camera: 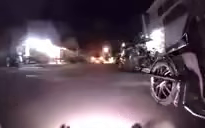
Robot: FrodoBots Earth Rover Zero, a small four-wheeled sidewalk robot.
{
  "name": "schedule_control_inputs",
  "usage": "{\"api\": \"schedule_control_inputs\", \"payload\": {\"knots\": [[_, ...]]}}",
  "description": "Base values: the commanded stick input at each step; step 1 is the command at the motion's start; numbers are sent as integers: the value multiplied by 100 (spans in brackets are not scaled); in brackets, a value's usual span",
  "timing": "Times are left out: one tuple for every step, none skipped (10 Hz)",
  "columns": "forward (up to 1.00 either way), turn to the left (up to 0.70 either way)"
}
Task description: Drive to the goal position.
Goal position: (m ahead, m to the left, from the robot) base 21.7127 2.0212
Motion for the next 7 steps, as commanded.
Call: {"api": "schedule_control_inputs", "payload": {"knots": [[100,0],[100,0],[100,0],[100,0],[100,0],[100,0],[100,0]]}}
